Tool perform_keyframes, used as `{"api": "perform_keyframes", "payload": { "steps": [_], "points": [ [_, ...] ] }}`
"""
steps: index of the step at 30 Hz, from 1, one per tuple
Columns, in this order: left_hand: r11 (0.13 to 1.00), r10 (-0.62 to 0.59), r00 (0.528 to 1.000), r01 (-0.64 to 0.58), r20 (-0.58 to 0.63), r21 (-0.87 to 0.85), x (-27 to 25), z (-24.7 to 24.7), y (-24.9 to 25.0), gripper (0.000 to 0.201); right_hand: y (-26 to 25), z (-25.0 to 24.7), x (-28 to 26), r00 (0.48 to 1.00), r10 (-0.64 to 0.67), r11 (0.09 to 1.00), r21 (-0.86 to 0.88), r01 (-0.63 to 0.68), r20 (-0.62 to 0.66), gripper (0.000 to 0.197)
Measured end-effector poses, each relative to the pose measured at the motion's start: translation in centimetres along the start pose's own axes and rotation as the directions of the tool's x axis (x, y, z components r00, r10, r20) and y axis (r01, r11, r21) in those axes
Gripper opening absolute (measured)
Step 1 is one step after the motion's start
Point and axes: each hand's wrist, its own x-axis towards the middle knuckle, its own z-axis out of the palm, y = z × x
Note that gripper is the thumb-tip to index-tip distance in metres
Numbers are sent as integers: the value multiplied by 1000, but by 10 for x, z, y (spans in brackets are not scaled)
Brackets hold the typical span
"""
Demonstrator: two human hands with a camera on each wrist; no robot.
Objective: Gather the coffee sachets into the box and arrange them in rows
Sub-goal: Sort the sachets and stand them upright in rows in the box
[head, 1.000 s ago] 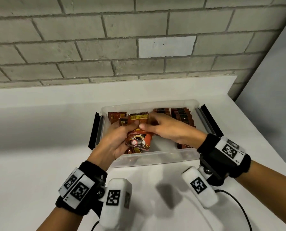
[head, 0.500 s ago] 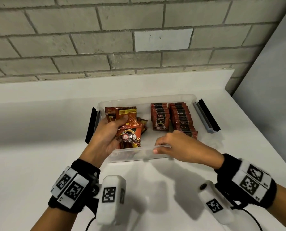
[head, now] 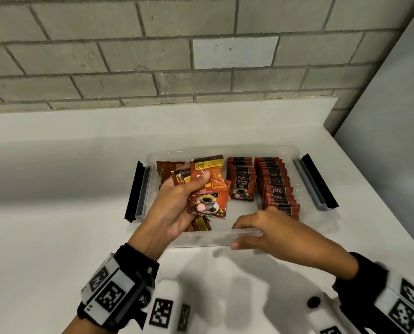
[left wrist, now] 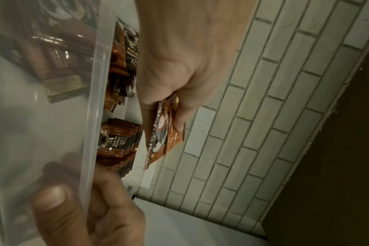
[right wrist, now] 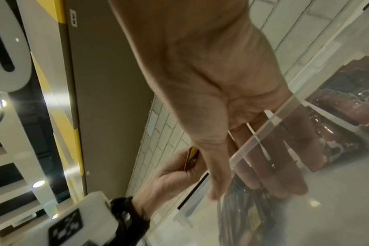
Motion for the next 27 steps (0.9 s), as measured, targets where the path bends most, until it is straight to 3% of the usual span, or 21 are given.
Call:
{"api": "perform_keyframes", "payload": {
  "steps": [4,6,8,12,14,15,18,21,24,27],
  "points": [
    [999,18,996,-22,84,44,-5,0,-7,56,6,-22,-4,1000,9,941,339,-10,4,77],
    [996,28,992,-38,122,85,-7,0,-11,56,7,-31,-2,995,1,833,551,53,-96,71],
    [993,16,987,-34,159,112,-10,2,-15,58,5,-30,5,975,22,748,650,130,-220,53],
    [994,-6,983,-15,182,112,-14,4,-19,61,2,-23,18,877,108,672,684,284,-469,13],
    [993,-15,986,-4,165,114,-15,1,-17,60,5,-25,19,811,174,663,676,322,-558,12],
    [993,-15,988,-3,153,121,-14,0,-16,59,6,-27,19,812,177,670,672,315,-557,19],
    [991,4,992,-21,128,135,-15,-3,-15,58,4,-23,15,913,73,701,672,240,-402,50],
    [993,15,992,-30,123,117,-17,1,-14,48,1,-16,16,915,11,684,671,287,-403,30],
    [997,-6,995,-1,102,71,-17,2,-14,22,1,-20,19,842,88,632,683,366,-532,17],
    [1000,-19,998,18,61,19,-16,0,-15,19,3,-24,14,723,94,628,604,491,-685,14]
  ]
}}
